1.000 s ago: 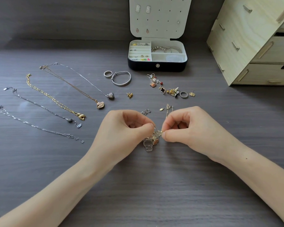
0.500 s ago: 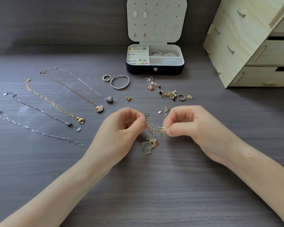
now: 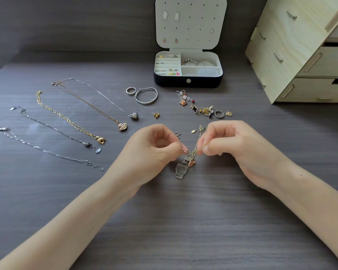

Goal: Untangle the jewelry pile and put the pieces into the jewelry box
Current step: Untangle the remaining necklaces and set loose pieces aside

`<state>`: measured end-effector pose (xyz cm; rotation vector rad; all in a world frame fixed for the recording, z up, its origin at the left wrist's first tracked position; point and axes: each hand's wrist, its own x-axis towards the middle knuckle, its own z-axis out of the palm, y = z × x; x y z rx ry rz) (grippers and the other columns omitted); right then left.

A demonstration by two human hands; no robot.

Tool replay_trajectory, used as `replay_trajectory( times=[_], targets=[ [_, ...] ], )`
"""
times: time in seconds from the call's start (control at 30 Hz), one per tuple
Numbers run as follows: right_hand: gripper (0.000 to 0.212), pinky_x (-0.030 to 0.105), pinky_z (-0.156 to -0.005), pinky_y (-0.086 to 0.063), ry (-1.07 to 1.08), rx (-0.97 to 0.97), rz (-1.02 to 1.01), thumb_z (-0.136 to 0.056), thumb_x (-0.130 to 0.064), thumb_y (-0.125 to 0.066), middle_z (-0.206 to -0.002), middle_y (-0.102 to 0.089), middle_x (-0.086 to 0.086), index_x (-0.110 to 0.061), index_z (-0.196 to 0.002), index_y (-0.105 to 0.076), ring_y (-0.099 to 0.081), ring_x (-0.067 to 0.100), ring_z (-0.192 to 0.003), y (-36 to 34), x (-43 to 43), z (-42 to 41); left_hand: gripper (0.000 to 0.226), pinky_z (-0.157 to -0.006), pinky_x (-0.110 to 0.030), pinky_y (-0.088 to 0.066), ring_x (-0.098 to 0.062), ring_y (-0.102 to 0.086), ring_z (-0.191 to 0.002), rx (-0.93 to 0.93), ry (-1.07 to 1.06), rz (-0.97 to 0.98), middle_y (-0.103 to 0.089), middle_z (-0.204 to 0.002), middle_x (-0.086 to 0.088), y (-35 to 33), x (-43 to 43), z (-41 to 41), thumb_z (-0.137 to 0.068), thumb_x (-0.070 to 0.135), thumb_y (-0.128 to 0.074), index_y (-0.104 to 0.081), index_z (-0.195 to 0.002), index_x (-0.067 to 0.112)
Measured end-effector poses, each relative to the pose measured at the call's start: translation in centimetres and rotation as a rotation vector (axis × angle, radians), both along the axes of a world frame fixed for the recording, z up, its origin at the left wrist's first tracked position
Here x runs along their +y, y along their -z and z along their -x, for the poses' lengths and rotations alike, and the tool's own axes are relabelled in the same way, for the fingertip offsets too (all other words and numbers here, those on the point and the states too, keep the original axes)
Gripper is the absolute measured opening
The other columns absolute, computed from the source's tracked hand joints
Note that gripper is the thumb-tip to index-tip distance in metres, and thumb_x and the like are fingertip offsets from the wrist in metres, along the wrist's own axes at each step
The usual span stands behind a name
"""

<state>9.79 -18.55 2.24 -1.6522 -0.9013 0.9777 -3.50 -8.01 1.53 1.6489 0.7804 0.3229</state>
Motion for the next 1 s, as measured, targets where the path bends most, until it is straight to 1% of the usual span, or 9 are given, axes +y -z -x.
replay_trajectory(
  times=[0.13, 0.27, 0.47, 0.53, 0.6, 0.67, 0.8, 0.9, 1.0],
  targets=[
    [0.006, 0.024, -0.056, -0.031, 0.025, 0.092, -0.039, -0.053, -0.006, -0.057, -0.064, -0.063, 0.006, -0.009, -0.052, -0.052, -0.040, 0.013, -0.059, -0.04, 0.07, -0.29, 0.017, -0.074, -0.032, -0.041, -0.015, -0.059, -0.070, 0.004, -0.004, 0.036, -0.072, -0.080, -0.009, -0.05, 0.20, 0.09, -0.073, 0.006, -0.071, -0.058, -0.073, 0.016],
    [0.008, 0.018, -0.051, -0.032, 0.053, 0.141, -0.057, -0.054, -0.003, -0.055, -0.060, -0.062, 0.004, -0.005, -0.054, -0.047, -0.037, 0.010, -0.052, -0.02, 0.19, -0.43, 0.014, -0.071, -0.029, -0.038, -0.006, -0.054, -0.060, 0.016, 0.069, 0.031, -0.065, -0.067, 0.005, -0.20, 0.32, 0.18, -0.063, 0.017, -0.060, -0.063, -0.076, 0.018],
    [0.010, 0.019, -0.050, -0.032, 0.069, 0.169, -0.061, -0.054, -0.001, -0.053, -0.058, -0.061, 0.005, -0.006, -0.053, -0.044, -0.037, 0.010, -0.049, 0.18, 0.36, -0.50, 0.023, -0.068, -0.028, -0.034, -0.010, -0.043, -0.063, 0.117, 0.152, -0.066, -0.059, -0.060, 0.015, -0.38, 0.15, -0.06, -0.062, 0.026, -0.046, -0.068, -0.068, 0.030],
    [0.010, 0.020, -0.050, -0.032, 0.065, 0.171, -0.056, -0.054, -0.001, -0.052, -0.057, -0.061, 0.005, -0.005, -0.054, -0.044, -0.037, 0.011, -0.050, 0.23, 0.44, -0.51, 0.023, -0.067, -0.028, -0.034, -0.012, -0.043, -0.066, 0.138, 0.183, -0.091, -0.058, -0.064, 0.010, -0.30, 0.08, -0.07, -0.064, 0.027, -0.045, -0.067, -0.068, 0.033],
    [0.009, 0.019, -0.048, -0.032, 0.064, 0.176, -0.054, -0.054, 0.000, -0.052, -0.057, -0.060, 0.006, -0.004, -0.054, -0.044, -0.036, 0.014, -0.051, 0.30, 0.55, -0.50, 0.023, -0.067, -0.029, -0.032, -0.014, -0.043, -0.069, 0.157, 0.212, -0.124, -0.059, -0.072, -0.008, -0.26, 0.04, -0.03, -0.066, 0.028, -0.045, -0.066, -0.069, 0.034],
    [0.009, 0.019, -0.047, -0.031, 0.068, 0.175, -0.046, -0.053, -0.001, -0.053, -0.056, -0.059, 0.007, -0.004, -0.055, -0.044, -0.035, 0.016, -0.051, 0.35, 0.64, -0.51, 0.020, -0.067, -0.030, -0.032, -0.016, -0.043, -0.069, 0.162, 0.230, -0.144, -0.061, -0.079, -0.014, -0.32, 0.02, -0.01, -0.071, 0.028, -0.047, -0.066, -0.069, 0.034],
    [0.010, 0.020, -0.046, -0.031, 0.069, 0.177, -0.037, -0.053, -0.001, -0.053, -0.056, -0.059, 0.007, -0.004, -0.053, -0.044, -0.035, 0.017, -0.051, 0.37, 0.71, -0.41, 0.029, -0.064, -0.025, -0.032, -0.012, -0.044, -0.066, 0.157, 0.222, -0.140, -0.058, -0.068, 0.002, -0.10, 0.21, 0.00, -0.087, 0.012, -0.051, -0.066, -0.067, 0.026],
    [0.010, 0.020, -0.045, -0.031, 0.070, 0.172, -0.030, -0.053, -0.001, -0.052, -0.056, -0.059, 0.008, -0.004, -0.054, -0.043, -0.034, 0.017, -0.051, 0.39, 0.66, -0.34, 0.025, -0.057, -0.012, -0.034, 0.002, -0.047, -0.057, 0.144, 0.198, -0.092, -0.057, -0.057, 0.017, -0.32, 0.20, 0.04, -0.086, 0.018, -0.056, -0.065, -0.064, 0.025],
    [0.011, 0.020, -0.046, -0.031, 0.075, 0.175, -0.029, -0.053, -0.001, -0.052, -0.057, -0.060, 0.010, -0.007, -0.052, -0.044, -0.035, 0.017, -0.051, 0.38, 0.73, -0.31, 0.017, -0.073, -0.022, -0.041, -0.004, -0.055, -0.070, 0.118, 0.223, -0.075, -0.068, -0.071, 0.004, -0.16, 0.17, -0.01, -0.075, 0.039, -0.067, -0.069, -0.069, 0.023]
  ],
)
